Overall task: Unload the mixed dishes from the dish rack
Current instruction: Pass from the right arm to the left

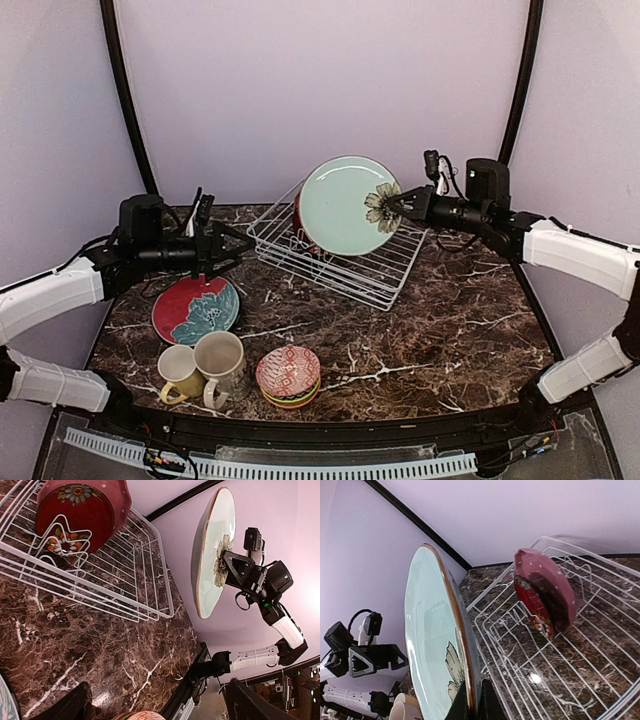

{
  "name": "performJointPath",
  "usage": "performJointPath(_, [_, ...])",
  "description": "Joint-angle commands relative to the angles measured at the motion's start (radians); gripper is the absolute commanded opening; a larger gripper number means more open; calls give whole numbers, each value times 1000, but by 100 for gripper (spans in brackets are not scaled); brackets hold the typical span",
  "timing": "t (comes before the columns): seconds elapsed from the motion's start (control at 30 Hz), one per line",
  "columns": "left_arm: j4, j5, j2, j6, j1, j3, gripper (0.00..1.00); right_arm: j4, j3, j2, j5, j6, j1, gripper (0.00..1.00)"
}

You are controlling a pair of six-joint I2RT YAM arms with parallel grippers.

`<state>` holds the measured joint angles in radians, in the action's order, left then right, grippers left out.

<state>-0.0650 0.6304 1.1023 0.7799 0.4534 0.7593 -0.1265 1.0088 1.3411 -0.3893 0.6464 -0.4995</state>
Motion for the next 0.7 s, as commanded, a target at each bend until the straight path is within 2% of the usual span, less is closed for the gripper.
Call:
performJointPath(0.0, [-79, -29, 40, 25, 67, 50, 92, -288, 21, 48, -119, 121, -59, 0])
performJointPath(0.2, [-59, -63, 44, 31, 90, 62, 92, -345, 61, 132, -149, 153, -121, 0])
performJointPath(0.4, [-31, -86, 22, 22, 93, 63, 87, -400, 83, 185, -173, 186, -152, 0])
performJointPath(0.53, [-17, -99, 37, 26, 93, 82, 78, -408, 103, 205, -183, 191, -175, 0])
performJointPath(0.67, [8, -126, 55, 23, 94, 107, 62, -412, 108, 218, -184, 191, -192, 0])
